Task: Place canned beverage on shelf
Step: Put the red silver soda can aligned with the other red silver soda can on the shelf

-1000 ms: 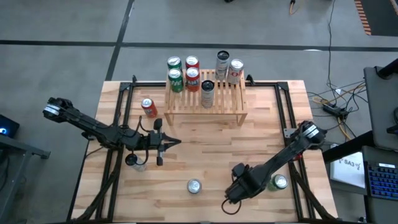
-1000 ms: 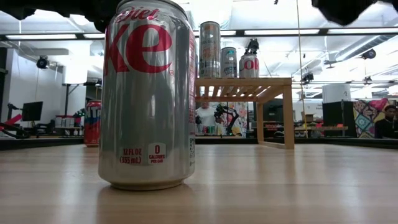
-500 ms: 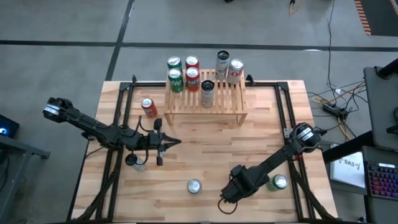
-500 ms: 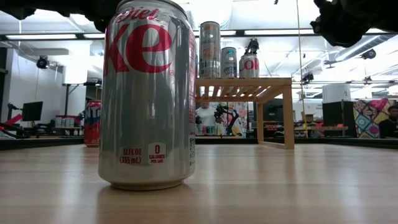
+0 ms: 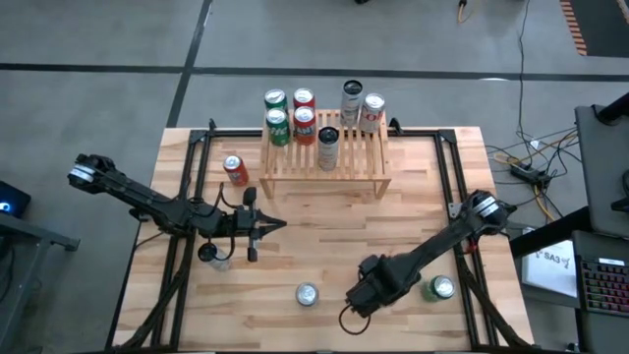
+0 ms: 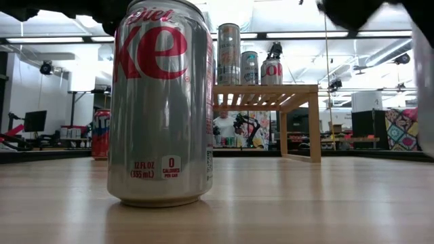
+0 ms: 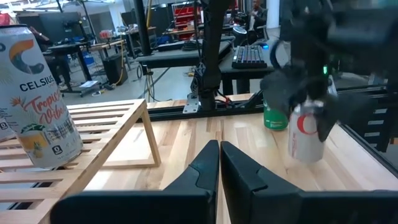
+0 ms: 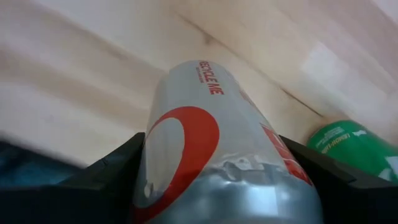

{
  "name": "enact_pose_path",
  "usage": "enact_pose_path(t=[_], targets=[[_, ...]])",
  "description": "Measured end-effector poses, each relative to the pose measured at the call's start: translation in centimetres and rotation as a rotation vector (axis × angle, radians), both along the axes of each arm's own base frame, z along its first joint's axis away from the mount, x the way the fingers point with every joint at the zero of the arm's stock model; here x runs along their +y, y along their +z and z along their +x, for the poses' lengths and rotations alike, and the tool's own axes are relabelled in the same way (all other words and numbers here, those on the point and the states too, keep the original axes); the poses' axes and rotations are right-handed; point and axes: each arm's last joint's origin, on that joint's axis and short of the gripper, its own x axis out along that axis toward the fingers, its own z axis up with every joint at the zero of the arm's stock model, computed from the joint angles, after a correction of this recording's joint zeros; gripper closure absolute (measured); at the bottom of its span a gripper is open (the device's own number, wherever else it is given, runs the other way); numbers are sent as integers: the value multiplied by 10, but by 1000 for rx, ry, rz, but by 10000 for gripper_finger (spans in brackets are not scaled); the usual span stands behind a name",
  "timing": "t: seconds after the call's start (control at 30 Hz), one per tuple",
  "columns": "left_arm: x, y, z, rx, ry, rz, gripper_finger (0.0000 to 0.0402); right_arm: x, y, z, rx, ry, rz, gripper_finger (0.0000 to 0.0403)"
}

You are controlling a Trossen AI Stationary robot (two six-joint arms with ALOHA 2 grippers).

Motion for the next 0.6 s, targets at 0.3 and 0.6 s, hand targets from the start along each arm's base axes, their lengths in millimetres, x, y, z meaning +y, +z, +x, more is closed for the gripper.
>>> enact_pose_path(t=[0.3, 0.6], targets=[[0, 0, 0, 1, 0, 0, 401, -17, 50, 8, -185, 35, -30, 115], [0, 0, 0, 1, 0, 0, 401, -37, 108, 27, -437, 132, -115, 115]])
